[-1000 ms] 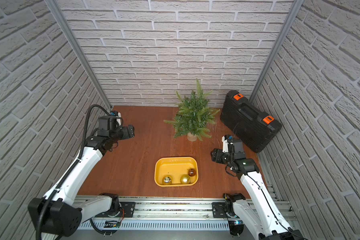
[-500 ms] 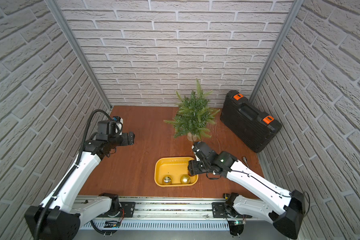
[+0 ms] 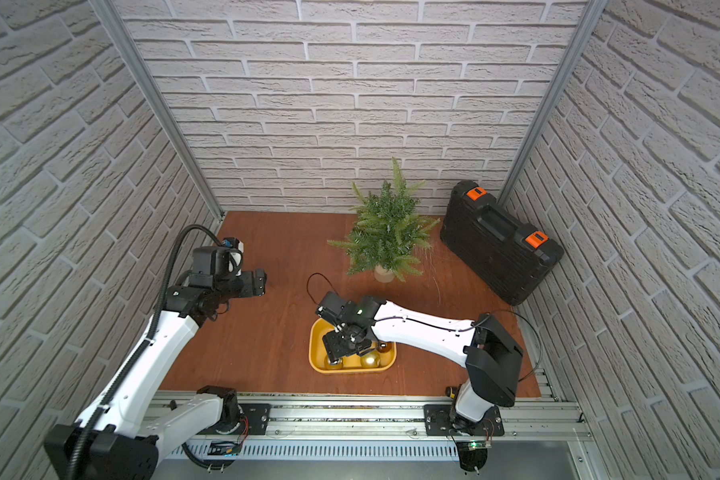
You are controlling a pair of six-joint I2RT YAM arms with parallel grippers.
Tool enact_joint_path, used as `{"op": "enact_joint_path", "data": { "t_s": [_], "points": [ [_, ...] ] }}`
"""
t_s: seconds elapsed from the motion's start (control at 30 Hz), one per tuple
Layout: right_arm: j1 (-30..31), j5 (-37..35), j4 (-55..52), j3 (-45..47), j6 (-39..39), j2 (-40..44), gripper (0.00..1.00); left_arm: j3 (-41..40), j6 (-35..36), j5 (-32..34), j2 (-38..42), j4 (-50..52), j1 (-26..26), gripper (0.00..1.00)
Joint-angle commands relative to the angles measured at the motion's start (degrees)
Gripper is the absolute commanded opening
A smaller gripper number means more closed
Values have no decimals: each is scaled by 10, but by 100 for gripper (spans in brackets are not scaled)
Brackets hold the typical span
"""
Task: Decorate the small christmas tree with ornaments
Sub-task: Pick up an ornament from the container.
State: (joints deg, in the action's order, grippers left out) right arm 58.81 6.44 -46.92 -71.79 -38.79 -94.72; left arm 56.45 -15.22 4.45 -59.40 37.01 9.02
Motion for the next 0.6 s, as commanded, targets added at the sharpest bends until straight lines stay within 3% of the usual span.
{"op": "enact_joint_path", "data": {
  "t_s": [0.0, 0.57],
  "points": [
    [7, 25, 9, -19, 9, -23, 71, -6, 4, 2, 6, 1, -3, 98],
    [7, 13, 14, -40, 13, -120, 69, -13, 8, -11, 4, -3, -3, 98]
  ]
}}
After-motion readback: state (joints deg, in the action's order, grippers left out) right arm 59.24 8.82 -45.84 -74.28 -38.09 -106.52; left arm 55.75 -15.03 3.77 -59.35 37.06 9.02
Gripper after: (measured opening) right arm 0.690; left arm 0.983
